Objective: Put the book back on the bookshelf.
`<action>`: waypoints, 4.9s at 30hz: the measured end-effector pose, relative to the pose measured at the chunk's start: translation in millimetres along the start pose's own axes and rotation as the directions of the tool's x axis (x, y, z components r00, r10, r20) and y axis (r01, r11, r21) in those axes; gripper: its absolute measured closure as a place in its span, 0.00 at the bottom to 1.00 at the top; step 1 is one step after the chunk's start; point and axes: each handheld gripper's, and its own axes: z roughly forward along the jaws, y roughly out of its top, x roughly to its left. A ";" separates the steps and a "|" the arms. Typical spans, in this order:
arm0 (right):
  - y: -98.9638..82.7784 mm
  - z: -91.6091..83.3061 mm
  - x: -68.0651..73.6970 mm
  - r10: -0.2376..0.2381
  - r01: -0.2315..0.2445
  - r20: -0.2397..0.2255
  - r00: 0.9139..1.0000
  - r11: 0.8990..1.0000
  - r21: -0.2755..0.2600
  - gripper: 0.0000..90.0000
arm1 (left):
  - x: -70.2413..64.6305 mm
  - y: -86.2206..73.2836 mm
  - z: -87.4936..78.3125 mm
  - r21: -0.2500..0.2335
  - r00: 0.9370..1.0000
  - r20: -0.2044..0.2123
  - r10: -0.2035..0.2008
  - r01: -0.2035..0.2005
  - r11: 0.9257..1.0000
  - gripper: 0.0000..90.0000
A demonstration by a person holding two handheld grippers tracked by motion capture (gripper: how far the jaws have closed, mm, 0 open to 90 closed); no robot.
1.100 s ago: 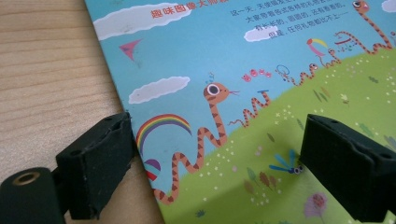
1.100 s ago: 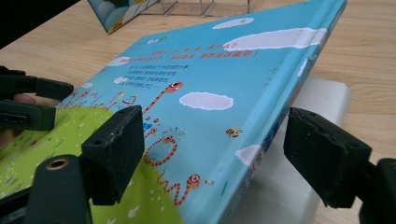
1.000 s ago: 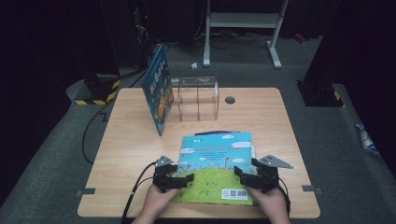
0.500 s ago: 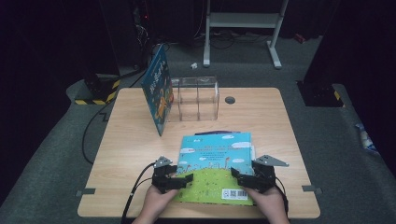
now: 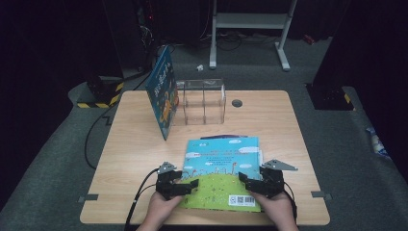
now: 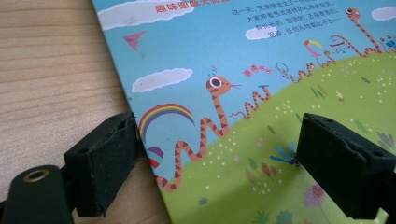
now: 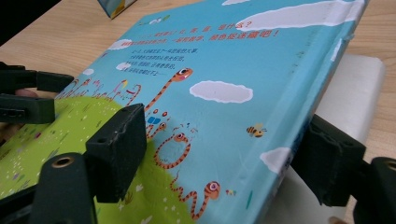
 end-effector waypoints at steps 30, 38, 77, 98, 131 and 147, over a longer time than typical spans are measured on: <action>0.7 -15.8 8.5 -0.094 0.098 0.066 0.993 0.993 -0.066 0.41 | 0.5 -0.3 -1.2 -0.012 1.000 -0.016 -0.005 0.005 1.000 0.16; -0.7 -18.5 10.8 -0.131 0.138 0.071 0.989 0.985 -0.103 0.42 | 3.6 0.7 -1.5 -0.019 0.999 0.008 -0.034 0.035 0.999 0.13; 19.8 -29.6 40.9 -0.284 0.311 0.134 0.950 0.910 -0.274 0.50 | 1.6 13.2 -46.1 -0.203 0.995 -0.083 0.053 -0.069 0.977 0.27; 36.4 -44.7 60.2 -0.283 0.345 0.201 0.938 0.825 -0.448 0.59 | -22.4 6.6 -76.0 -0.539 0.936 -0.318 0.150 -0.308 0.784 0.56; 64.6 -33.6 49.3 -0.230 0.324 0.252 0.940 0.834 -0.447 0.58 | 0.9 37.3 -40.9 -0.611 0.950 -0.278 0.140 -0.287 0.738 0.56; 52.8 -27.3 54.9 -0.251 0.318 0.204 0.946 0.842 -0.437 0.52 | 14.6 21.3 -39.3 -0.625 0.964 -0.240 0.116 -0.245 0.741 0.55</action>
